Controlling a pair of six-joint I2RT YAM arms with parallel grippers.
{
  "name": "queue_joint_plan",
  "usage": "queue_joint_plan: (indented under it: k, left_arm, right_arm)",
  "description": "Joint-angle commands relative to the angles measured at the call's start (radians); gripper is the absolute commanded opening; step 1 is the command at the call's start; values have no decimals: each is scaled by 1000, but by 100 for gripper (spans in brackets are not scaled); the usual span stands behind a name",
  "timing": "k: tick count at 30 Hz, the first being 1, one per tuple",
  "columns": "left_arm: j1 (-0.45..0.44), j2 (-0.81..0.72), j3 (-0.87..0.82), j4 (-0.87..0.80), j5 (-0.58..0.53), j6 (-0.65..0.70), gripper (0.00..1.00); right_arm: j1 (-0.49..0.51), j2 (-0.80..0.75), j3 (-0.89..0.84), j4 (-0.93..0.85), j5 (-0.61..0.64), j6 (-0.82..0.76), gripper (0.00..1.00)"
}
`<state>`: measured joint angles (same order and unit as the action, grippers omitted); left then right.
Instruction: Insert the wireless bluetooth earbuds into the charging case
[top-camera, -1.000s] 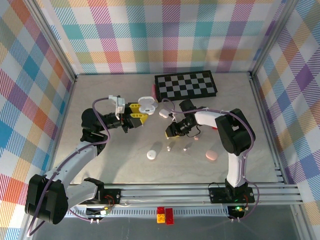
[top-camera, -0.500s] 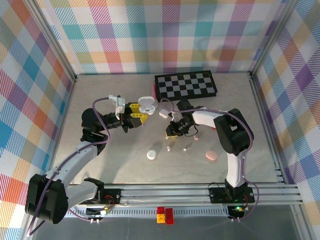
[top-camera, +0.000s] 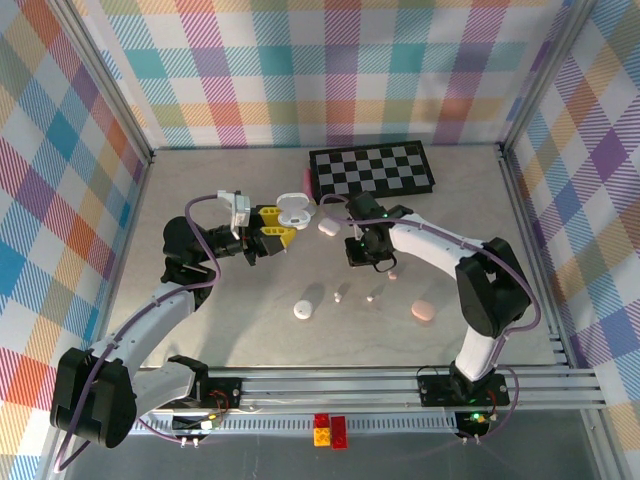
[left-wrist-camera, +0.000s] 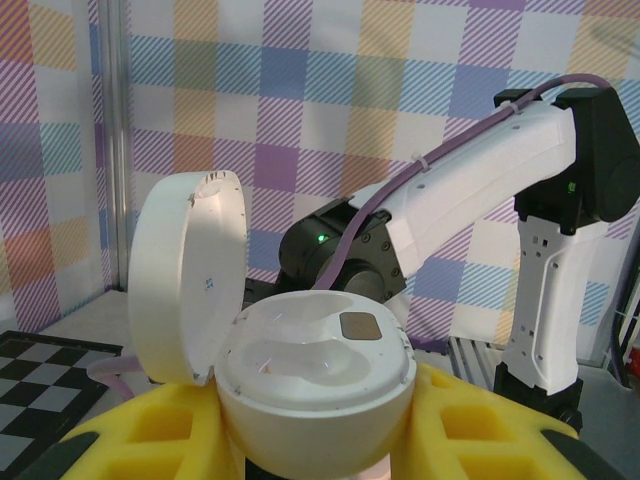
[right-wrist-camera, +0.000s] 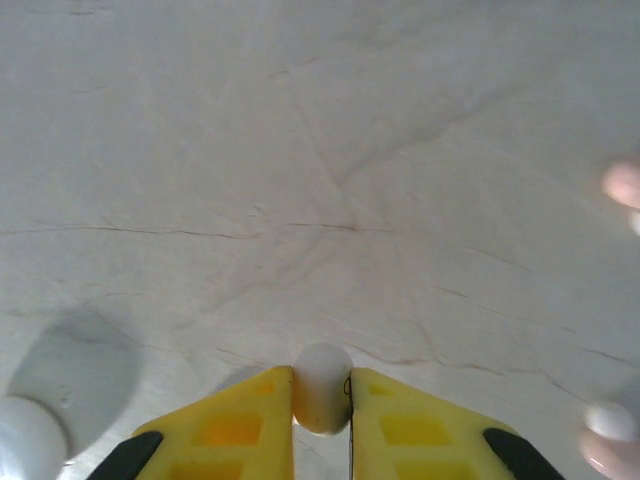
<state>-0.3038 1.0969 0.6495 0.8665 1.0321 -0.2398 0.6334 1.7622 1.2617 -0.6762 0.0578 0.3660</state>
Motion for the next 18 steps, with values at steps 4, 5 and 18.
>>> queue_joint_plan:
  k: [4,5,18]
  left_arm:
    - [12,4,-4,35,27,3,33]
    - [12,3,-4,34,26,3,33]
    - [12,1,-2,31,26,4,33]
  right_arm:
    - [41,15,63,-205,221,24,18]
    - [45,20,71,-216,235,25,18]
    - [66,58,136,-316,356,11,19]
